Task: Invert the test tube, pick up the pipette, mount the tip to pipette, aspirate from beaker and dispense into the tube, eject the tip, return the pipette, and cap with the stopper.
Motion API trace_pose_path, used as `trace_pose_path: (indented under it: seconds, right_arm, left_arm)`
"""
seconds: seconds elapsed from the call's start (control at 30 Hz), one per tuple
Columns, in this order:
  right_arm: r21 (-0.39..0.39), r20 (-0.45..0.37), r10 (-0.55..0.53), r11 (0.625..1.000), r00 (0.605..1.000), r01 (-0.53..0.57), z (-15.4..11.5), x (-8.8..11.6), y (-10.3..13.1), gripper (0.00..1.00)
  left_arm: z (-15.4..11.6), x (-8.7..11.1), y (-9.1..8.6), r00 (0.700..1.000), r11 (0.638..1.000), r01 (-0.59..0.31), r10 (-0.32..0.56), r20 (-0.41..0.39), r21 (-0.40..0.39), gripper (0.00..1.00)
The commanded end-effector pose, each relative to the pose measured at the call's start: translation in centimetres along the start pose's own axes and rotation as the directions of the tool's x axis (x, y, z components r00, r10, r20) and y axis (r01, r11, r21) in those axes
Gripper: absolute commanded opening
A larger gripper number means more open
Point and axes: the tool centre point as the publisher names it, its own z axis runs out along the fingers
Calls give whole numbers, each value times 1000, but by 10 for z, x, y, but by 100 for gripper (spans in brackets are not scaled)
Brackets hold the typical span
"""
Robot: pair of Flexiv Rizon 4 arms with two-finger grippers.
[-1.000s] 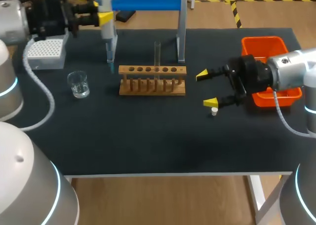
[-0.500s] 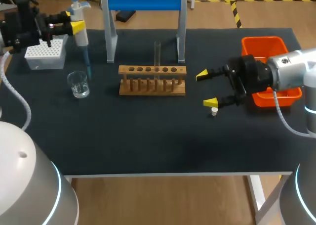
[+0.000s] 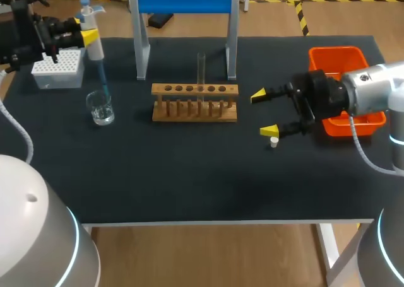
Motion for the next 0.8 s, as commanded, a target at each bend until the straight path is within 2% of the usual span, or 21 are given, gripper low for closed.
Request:
trace_pose_path:
  seconds: [0.03,0.37,0.8]
  right_arm:
    - [3,0,0,1000,1000,0,-1,1,1,100]
    - [3,0,0,1000,1000,0,-1,1,1,100]
    - [3,0,0,1000,1000,0,-1,1,1,100]
  left_arm:
    - [1,-7,4,1000,1000,-2,2,-3,5,0]
    - [-5,-15,9,1000,1000,-4,4,11,4,0]
    - [-7,-16,9,1000,1000,-13,13,20,2,0]
